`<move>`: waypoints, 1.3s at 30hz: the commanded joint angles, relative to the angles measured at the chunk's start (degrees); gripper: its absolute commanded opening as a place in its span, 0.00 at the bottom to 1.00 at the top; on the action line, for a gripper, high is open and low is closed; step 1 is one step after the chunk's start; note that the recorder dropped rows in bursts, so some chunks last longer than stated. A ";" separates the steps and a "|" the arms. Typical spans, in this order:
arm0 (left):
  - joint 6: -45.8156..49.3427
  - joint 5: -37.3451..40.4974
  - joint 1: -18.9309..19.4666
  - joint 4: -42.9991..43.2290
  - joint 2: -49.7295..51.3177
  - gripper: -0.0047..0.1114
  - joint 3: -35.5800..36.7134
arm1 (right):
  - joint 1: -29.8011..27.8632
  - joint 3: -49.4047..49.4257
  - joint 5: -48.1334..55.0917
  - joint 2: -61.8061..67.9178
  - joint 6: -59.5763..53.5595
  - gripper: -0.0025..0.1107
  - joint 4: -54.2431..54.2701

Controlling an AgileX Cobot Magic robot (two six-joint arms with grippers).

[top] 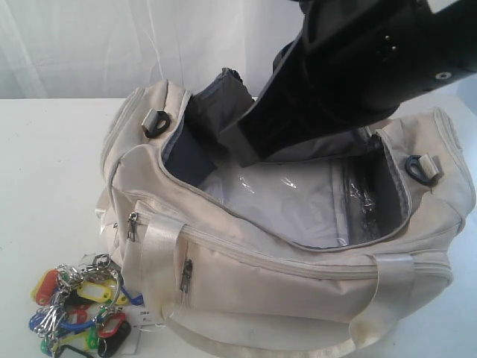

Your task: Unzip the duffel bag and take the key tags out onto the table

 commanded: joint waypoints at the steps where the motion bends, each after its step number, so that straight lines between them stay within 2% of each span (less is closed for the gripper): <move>1: -0.25 -0.42 0.01 -0.08 -0.32 0.04 0.42 | -0.12 0.22 -0.59 -0.34 0.52 0.02 -0.47; 30: -0.25 -0.42 0.01 -0.08 -0.32 0.04 0.42 | -0.12 0.22 -0.59 -0.34 0.52 0.02 -0.47; 39: -0.28 -0.84 0.87 -0.08 -4.31 0.04 0.42 | -0.12 0.22 -1.00 -0.34 0.52 0.02 -0.47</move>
